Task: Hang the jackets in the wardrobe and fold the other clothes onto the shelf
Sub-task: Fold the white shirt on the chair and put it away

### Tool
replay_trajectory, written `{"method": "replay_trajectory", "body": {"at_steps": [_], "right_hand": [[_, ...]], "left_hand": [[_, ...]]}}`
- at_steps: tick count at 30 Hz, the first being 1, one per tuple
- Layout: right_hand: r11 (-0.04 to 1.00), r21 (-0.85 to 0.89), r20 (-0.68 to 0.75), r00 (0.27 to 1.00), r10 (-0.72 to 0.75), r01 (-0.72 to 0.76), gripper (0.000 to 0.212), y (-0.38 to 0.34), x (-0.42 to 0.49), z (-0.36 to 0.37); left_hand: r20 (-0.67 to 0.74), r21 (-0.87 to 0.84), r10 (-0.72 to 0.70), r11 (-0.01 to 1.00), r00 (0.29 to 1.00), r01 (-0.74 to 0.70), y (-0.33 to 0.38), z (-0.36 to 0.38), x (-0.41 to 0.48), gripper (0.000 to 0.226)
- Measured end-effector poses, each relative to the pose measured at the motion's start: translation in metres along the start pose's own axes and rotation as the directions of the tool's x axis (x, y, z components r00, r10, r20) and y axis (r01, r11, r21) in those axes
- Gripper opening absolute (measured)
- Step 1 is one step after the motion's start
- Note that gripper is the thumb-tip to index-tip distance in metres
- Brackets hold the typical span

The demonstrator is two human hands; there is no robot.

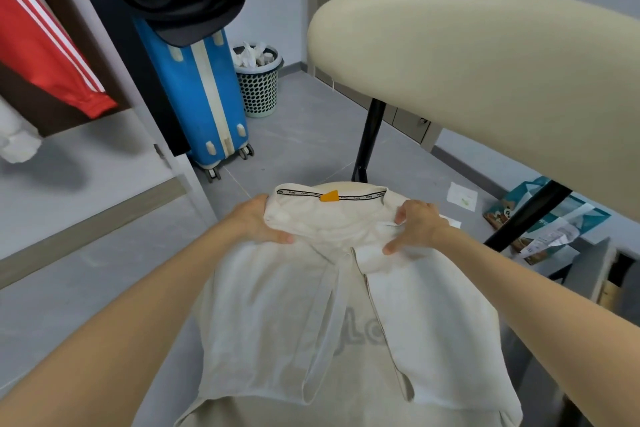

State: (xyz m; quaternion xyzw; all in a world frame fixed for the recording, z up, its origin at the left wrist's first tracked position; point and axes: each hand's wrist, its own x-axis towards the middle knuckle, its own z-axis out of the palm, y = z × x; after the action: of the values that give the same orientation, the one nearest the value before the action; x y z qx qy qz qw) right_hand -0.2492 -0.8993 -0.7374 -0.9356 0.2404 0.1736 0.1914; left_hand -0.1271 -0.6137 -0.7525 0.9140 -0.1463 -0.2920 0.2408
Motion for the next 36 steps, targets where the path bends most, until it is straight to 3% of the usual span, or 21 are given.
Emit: {"method": "replay_trajectory", "body": {"at_steps": [3,6,8,13,16,19,22,24,27,29,31,34,36], "right_hand": [[1.000,-0.001,-0.005,1.000,-0.019,0.019,0.078,-0.001,0.006,-0.002],[0.997,-0.060,0.041,0.998,-0.055,0.057,0.124,-0.004,0.015,-0.006],[0.992,-0.103,0.077,0.995,-0.068,0.076,0.144,-0.007,0.021,-0.008],[0.984,-0.152,0.057,0.995,-0.085,0.092,0.151,-0.007,0.025,-0.004],[0.985,-0.157,0.007,0.998,-0.070,0.070,0.141,-0.008,0.018,-0.002],[0.986,-0.160,-0.080,0.995,-0.063,0.049,0.105,-0.006,0.005,0.002],[0.984,-0.176,-0.080,0.995,-0.051,0.036,0.063,0.001,-0.010,0.003],[0.979,-0.196,-0.100,0.993,-0.068,0.047,0.044,0.003,-0.019,0.002],[0.945,-0.308,-0.103,0.984,-0.148,0.110,0.036,0.000,-0.028,-0.001],[0.940,-0.310,-0.102,0.978,-0.184,0.145,0.023,-0.003,-0.033,-0.010],[0.931,-0.332,-0.155,0.965,-0.212,0.151,0.010,-0.006,-0.036,-0.025],[0.931,-0.328,-0.282,0.925,-0.256,0.157,0.014,-0.015,-0.036,-0.051],[0.960,-0.217,-0.336,0.910,-0.243,0.176,0.019,-0.024,-0.035,-0.065]], "left_hand": [[0.014,0.132,-0.087,0.988,0.996,0.084,0.001,-0.002,0.005,0.133],[0.118,-0.034,-0.065,0.997,0.991,0.070,-0.004,-0.005,0.013,0.147],[0.159,-0.095,-0.047,0.993,0.986,0.063,-0.005,-0.006,0.017,0.149],[0.097,-0.050,-0.016,0.999,0.995,0.020,-0.008,-0.004,0.024,0.150],[-0.023,-0.013,0.028,1.000,0.999,-0.028,-0.007,-0.003,0.016,0.147],[-0.153,0.008,0.110,0.994,0.982,-0.110,-0.001,-0.003,0.002,0.136],[-0.179,0.030,0.066,0.998,0.982,-0.061,0.004,-0.008,-0.011,0.104],[-0.166,0.152,0.027,0.988,0.986,-0.002,0.007,-0.014,-0.019,0.074],[-0.179,0.454,0.062,0.890,0.982,0.026,0.017,-0.023,-0.029,0.047],[-0.210,0.562,0.106,0.826,0.972,0.031,0.026,-0.028,-0.033,0.037],[-0.270,0.625,0.150,0.779,0.951,0.054,0.034,-0.036,-0.036,0.033],[-0.388,0.662,0.205,0.740,0.898,0.117,0.048,-0.053,-0.037,0.026],[-0.459,0.681,0.226,0.710,0.859,0.178,0.059,-0.067,-0.037,0.012]]}}
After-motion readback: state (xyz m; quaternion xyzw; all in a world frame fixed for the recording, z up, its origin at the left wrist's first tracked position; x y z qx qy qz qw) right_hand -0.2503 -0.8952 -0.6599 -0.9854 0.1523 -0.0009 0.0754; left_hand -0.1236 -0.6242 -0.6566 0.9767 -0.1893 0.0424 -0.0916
